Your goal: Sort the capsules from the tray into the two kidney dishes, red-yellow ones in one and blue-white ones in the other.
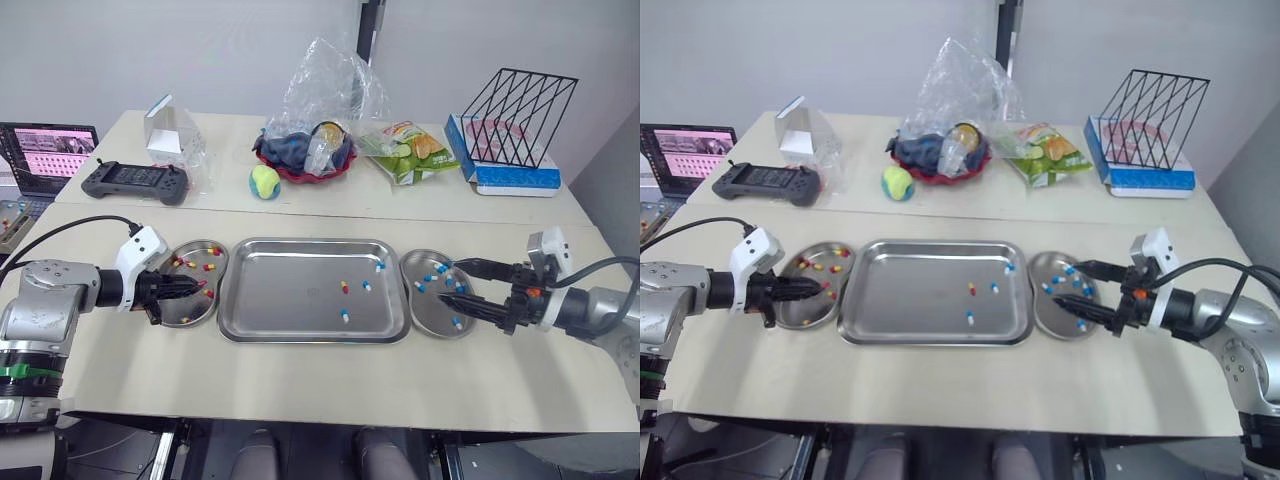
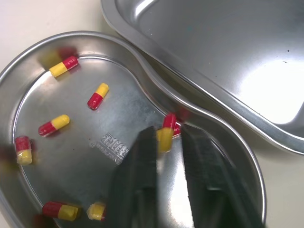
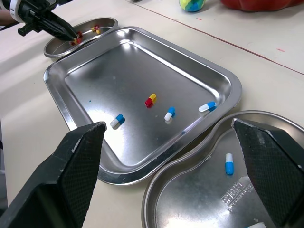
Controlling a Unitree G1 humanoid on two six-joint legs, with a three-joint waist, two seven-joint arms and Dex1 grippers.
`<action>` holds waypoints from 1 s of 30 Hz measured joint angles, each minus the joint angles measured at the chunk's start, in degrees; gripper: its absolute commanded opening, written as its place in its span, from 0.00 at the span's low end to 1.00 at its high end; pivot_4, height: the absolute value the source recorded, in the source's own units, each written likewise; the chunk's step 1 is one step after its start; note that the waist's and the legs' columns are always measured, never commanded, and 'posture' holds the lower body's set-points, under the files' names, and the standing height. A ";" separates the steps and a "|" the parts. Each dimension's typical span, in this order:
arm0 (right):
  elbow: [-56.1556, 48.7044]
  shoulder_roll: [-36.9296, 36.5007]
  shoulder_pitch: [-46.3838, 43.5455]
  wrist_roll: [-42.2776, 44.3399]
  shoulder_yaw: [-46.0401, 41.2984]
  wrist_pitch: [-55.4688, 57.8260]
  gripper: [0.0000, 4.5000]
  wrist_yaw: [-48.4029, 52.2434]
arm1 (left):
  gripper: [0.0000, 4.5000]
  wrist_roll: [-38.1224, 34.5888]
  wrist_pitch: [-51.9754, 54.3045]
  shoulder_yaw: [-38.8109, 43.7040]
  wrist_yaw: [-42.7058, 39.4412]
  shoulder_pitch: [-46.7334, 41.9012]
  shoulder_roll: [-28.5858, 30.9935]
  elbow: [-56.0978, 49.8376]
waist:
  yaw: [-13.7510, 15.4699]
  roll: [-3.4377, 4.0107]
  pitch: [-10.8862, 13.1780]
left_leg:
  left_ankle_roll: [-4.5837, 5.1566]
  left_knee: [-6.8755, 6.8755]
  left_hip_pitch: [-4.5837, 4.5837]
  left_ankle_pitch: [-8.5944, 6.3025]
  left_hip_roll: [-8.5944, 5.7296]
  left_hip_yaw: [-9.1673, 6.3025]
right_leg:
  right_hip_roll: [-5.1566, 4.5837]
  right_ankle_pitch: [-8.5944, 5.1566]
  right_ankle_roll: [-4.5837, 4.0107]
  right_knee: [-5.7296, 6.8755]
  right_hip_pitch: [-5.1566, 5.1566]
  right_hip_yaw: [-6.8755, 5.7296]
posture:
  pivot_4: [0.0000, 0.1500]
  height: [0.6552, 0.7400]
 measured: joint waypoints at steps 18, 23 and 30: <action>10.79 -0.50 -4.17 -4.36 -0.53 -5.92 1.00 1.18 | 0.99 -7.20 -8.02 16.53 5.92 2.41 1.44 3.96 | -0.15 0.06 0.03 | 0.00 -0.02 0.02 0.00 0.00 0.00 | -0.01 0.00 -0.01 -0.01 -0.01 -0.01 | 1.00 0.73; 18.58 -0.31 -6.00 -8.06 -1.53 -12.14 1.00 0.83 | 0.99 -9.76 -12.94 24.21 7.95 6.49 0.89 8.42 | -0.29 0.10 0.05 | 0.00 -0.06 0.04 0.00 0.01 0.01 | -0.01 -0.02 -0.04 0.01 -0.01 -0.03 | 1.00 0.73; 24.20 1.72 -6.83 -10.21 -1.83 -16.96 1.00 -0.26 | 0.99 -11.50 -22.55 32.01 9.95 15.04 -1.86 15.52 | -0.40 0.28 0.07 | 0.00 -0.10 0.06 -0.01 0.01 0.03 | -0.04 -0.03 -0.05 0.01 -0.03 -0.07 | 1.00 0.73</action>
